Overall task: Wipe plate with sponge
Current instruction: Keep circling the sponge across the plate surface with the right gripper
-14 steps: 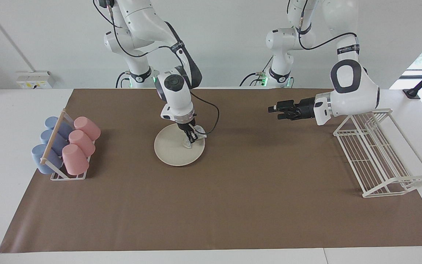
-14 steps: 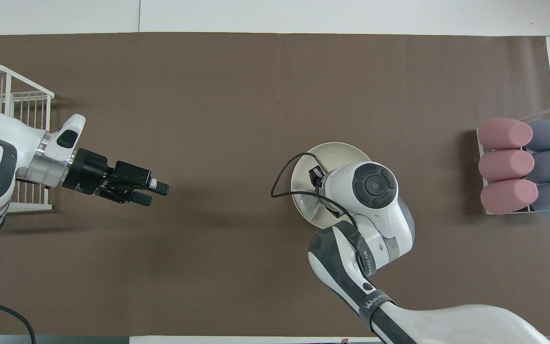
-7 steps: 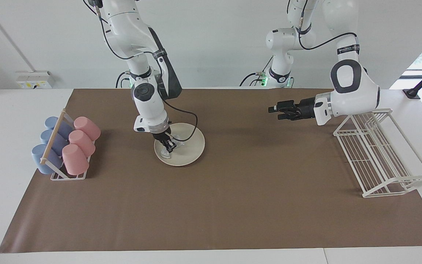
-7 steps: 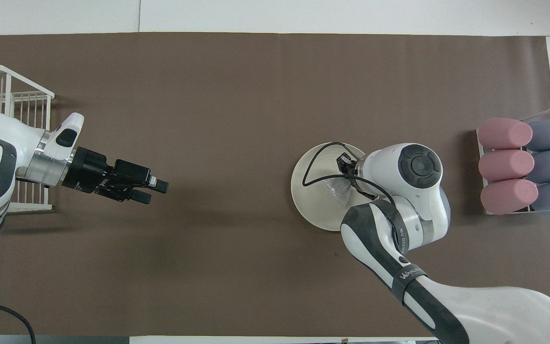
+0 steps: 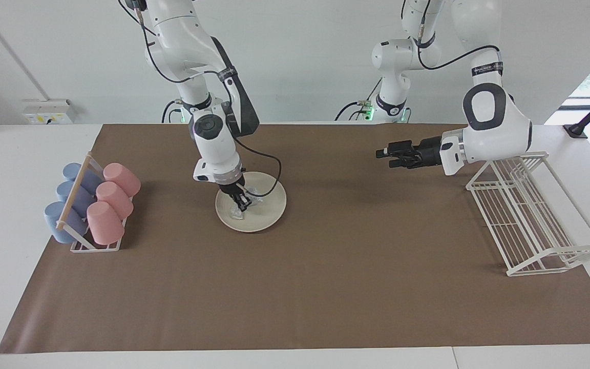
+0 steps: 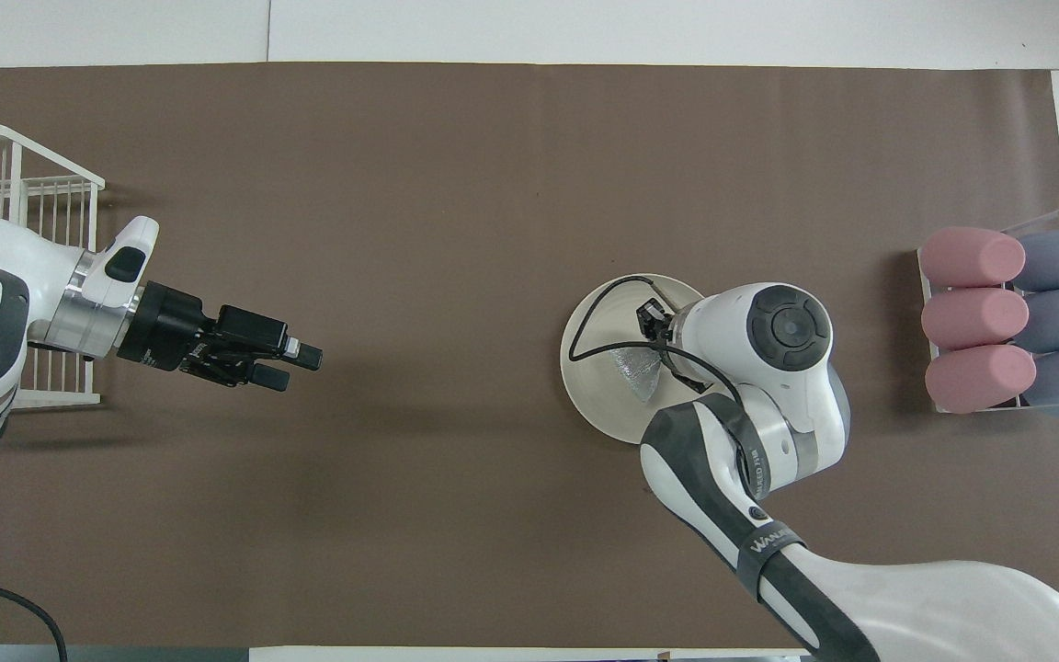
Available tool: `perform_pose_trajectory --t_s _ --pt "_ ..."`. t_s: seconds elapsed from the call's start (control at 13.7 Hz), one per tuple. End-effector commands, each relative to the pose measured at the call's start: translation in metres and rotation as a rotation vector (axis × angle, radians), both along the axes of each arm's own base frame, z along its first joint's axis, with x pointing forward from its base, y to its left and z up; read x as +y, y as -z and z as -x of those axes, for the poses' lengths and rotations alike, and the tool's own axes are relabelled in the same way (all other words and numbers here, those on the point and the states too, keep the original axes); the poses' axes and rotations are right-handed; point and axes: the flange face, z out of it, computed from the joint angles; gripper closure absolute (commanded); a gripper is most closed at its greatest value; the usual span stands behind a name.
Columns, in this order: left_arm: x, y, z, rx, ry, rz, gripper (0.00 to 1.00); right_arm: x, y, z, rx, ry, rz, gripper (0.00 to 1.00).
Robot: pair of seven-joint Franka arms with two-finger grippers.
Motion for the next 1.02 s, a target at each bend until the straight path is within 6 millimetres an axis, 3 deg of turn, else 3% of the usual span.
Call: perform_pose_trajectory --t_s 0.0,0.29,0.44,0.73,0.95 --pt "0.005 -0.006 0.000 -0.011 -0.010 -0.024 0.00 0.036 0.011 0.023 0.022 0.077 -0.005 1.00" --pt "0.005 -0.006 0.000 -0.011 -0.011 -0.025 0.00 0.039 0.011 0.025 0.025 0.094 -0.006 1.00" --pt "0.005 -0.006 0.000 -0.011 -0.011 -0.025 0.00 0.054 0.003 0.026 0.016 0.129 -0.018 1.00" --pt "0.005 -0.006 0.000 -0.011 -0.011 -0.025 0.00 0.095 -0.058 0.009 0.028 0.313 -0.055 1.00" --pt "0.003 -0.003 -0.002 -0.039 -0.011 -0.027 0.00 0.126 -0.119 -0.008 0.063 0.447 -0.067 1.00"
